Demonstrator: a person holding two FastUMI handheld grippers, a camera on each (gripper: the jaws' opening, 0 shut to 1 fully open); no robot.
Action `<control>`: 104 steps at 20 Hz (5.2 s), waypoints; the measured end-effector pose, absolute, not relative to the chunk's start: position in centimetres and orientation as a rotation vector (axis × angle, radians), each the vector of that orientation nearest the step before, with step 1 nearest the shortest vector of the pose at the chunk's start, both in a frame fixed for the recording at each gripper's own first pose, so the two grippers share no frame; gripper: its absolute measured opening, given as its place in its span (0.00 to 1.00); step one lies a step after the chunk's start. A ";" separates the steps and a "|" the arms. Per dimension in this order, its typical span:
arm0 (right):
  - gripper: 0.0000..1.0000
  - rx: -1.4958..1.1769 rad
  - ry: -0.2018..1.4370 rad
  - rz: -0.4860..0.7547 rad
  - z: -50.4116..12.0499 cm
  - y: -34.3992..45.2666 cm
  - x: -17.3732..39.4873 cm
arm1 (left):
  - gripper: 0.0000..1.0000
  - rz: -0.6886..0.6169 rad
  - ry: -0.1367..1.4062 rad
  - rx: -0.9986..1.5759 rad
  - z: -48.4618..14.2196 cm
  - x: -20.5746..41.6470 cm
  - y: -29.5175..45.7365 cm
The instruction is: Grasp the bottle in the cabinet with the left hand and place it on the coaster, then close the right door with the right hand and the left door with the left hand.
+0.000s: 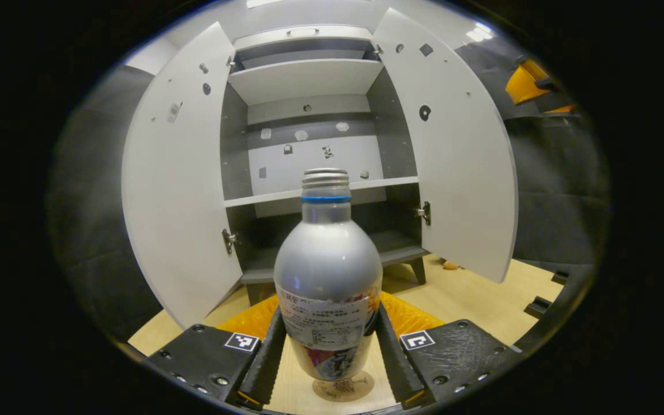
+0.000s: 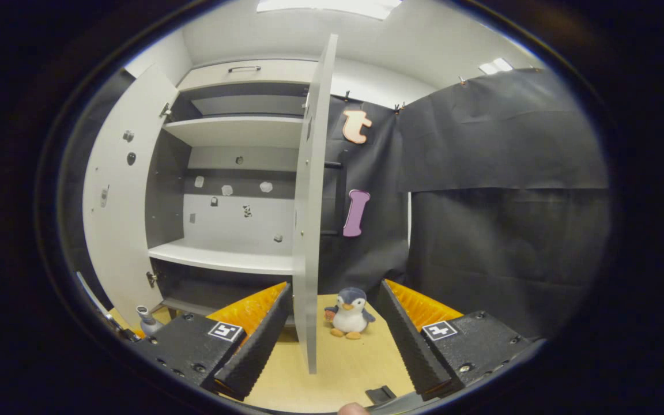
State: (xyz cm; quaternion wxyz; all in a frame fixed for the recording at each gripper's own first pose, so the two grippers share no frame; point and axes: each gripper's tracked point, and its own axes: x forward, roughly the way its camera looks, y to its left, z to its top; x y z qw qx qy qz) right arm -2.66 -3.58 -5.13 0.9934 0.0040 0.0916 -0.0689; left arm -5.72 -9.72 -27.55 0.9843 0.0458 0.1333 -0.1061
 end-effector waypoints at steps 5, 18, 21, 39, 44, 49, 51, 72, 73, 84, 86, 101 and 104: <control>0.98 -0.022 0.193 -0.144 -5.1 -3.3 -2.9 | 0.78 -0.221 0.325 0.077 -30.8 -5.8 -10.3; 0.98 -0.067 0.258 -0.156 -6.8 -3.0 -2.4 | 0.74 -0.237 0.420 0.109 -36.5 -5.7 -9.9; 0.98 -0.076 0.272 -0.150 -7.1 -2.9 -2.0 | 0.74 -0.241 0.440 0.111 -37.5 -5.3 -9.8; 0.98 -0.056 0.304 -0.188 -8.6 -5.1 -2.2 | 0.80 -0.223 0.535 0.129 -40.8 -7.0 -8.4; 0.98 -0.035 0.302 -0.194 -9.0 -6.0 -2.1 | 0.89 -0.207 0.545 0.136 -40.2 -7.3 -7.2; 0.98 -0.020 0.272 -0.188 -8.4 -6.9 -1.4 | 0.96 -0.207 0.534 0.150 -38.3 -7.6 -7.1; 0.98 -0.017 0.259 -0.176 -8.1 -7.3 -1.0 | 0.98 -0.203 0.523 0.148 -36.7 -7.7 -7.0; 0.94 0.020 0.101 -0.154 -0.2 -12.2 9.8 | 0.98 -0.036 0.366 0.015 -16.6 -8.4 0.6; 0.95 0.015 0.098 -0.154 -0.2 -12.2 9.8 | 0.98 -0.014 0.365 0.019 -16.2 -8.6 1.6; 0.93 0.013 0.155 -0.084 -0.2 -9.6 9.9 | 0.98 0.167 0.343 -0.042 -13.8 -6.6 9.9; 0.93 0.002 0.157 -0.044 0.0 -8.3 9.8 | 0.98 0.197 0.353 -0.076 -13.7 -6.3 11.1; 0.93 -0.026 0.139 0.138 1.2 2.5 12.3 | 0.95 0.274 0.310 -0.038 -9.9 -2.6 19.0; 0.93 -0.043 0.143 0.177 1.0 5.5 13.2 | 0.95 0.242 0.298 -0.082 -9.3 -1.3 18.9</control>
